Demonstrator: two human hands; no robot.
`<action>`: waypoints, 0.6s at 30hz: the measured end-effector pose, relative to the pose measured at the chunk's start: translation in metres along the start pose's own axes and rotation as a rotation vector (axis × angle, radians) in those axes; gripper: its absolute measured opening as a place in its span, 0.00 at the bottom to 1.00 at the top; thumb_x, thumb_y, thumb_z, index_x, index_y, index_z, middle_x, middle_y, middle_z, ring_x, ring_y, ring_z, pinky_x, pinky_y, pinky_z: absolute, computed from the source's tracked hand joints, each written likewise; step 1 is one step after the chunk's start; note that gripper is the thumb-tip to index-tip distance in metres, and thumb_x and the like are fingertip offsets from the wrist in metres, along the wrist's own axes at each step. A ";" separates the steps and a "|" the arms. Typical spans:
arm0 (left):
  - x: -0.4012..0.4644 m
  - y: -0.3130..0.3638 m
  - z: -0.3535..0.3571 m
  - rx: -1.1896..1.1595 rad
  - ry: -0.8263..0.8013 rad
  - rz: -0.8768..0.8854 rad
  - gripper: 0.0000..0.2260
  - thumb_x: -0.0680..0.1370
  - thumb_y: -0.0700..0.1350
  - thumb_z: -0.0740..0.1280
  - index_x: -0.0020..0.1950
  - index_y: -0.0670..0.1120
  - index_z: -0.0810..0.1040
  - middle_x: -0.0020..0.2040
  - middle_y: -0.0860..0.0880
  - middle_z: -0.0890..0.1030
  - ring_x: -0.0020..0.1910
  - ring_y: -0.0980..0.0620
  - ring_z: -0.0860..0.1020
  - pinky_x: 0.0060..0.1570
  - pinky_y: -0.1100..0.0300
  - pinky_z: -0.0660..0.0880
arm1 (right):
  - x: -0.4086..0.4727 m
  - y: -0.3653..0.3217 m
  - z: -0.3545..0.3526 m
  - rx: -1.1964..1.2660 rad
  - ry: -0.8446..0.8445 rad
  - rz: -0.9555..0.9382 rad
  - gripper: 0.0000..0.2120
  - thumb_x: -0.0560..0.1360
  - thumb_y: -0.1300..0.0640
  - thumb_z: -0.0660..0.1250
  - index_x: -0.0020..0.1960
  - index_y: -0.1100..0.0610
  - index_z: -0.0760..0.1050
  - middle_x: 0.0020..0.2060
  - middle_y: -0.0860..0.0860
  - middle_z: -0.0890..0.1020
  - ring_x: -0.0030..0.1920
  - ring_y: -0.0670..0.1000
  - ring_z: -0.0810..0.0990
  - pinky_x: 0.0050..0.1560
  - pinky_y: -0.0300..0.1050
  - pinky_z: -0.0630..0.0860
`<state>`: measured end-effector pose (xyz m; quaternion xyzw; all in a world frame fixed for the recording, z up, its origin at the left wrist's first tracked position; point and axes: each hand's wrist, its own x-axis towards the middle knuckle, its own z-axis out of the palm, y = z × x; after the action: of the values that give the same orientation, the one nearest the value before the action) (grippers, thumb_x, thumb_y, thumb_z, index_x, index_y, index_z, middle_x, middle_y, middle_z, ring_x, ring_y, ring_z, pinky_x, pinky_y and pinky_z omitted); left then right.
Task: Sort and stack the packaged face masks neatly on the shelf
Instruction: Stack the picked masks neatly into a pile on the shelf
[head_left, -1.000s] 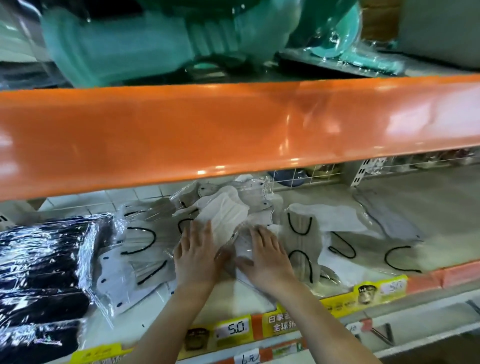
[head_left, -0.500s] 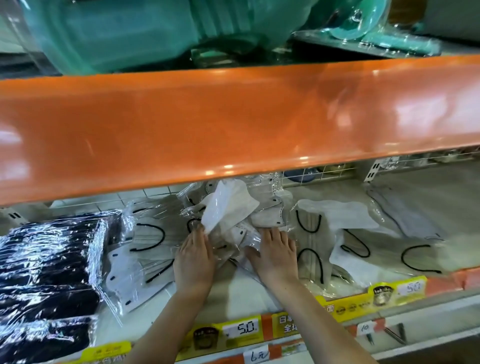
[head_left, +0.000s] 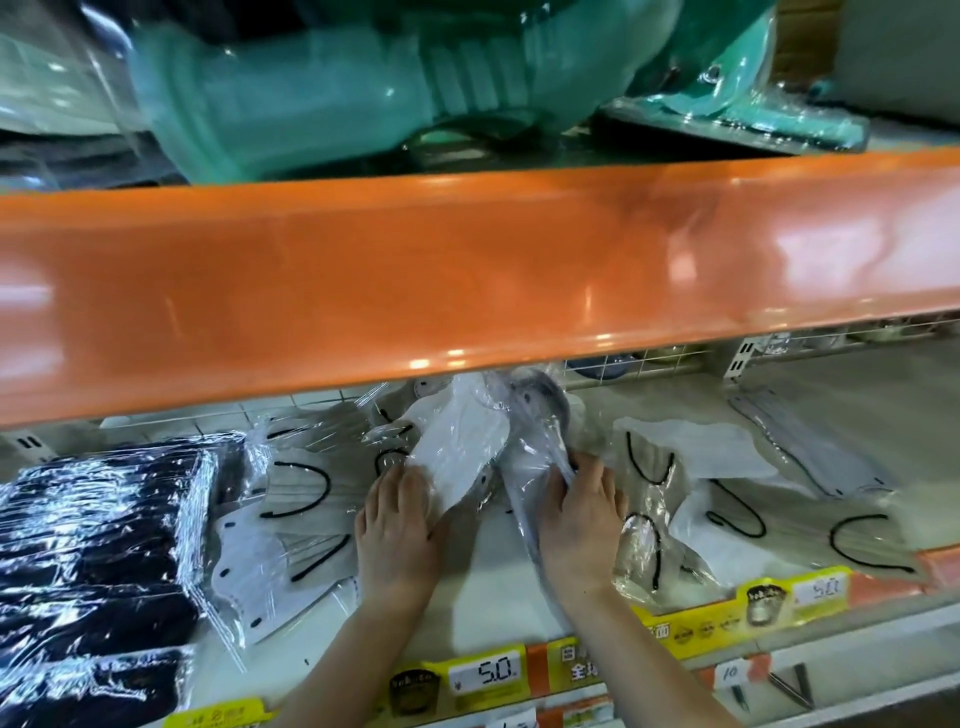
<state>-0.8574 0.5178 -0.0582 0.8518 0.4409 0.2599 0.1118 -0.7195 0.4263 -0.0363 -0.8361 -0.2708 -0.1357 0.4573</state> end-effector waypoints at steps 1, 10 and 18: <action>0.000 0.000 -0.001 -0.016 0.005 -0.007 0.21 0.74 0.51 0.64 0.62 0.42 0.74 0.61 0.39 0.78 0.60 0.35 0.76 0.55 0.40 0.73 | 0.001 -0.001 -0.002 0.050 0.031 0.003 0.09 0.72 0.58 0.62 0.49 0.62 0.75 0.41 0.57 0.81 0.46 0.60 0.79 0.52 0.55 0.72; -0.003 0.037 -0.031 -0.525 -0.326 0.063 0.38 0.68 0.76 0.50 0.70 0.54 0.66 0.69 0.59 0.68 0.70 0.64 0.63 0.66 0.69 0.60 | 0.013 -0.007 -0.016 0.009 0.065 -0.333 0.12 0.67 0.60 0.62 0.50 0.59 0.72 0.47 0.58 0.81 0.53 0.57 0.70 0.57 0.54 0.67; 0.007 0.062 -0.042 -1.445 -0.193 -0.582 0.06 0.78 0.38 0.64 0.48 0.43 0.80 0.41 0.48 0.85 0.40 0.53 0.83 0.45 0.55 0.76 | -0.016 -0.001 -0.010 0.182 -0.348 -0.596 0.07 0.76 0.51 0.63 0.50 0.53 0.70 0.51 0.49 0.78 0.53 0.50 0.76 0.53 0.51 0.74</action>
<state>-0.8340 0.4852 0.0048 0.4369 0.3565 0.3673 0.7397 -0.7326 0.4131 -0.0379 -0.6869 -0.5875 -0.0941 0.4174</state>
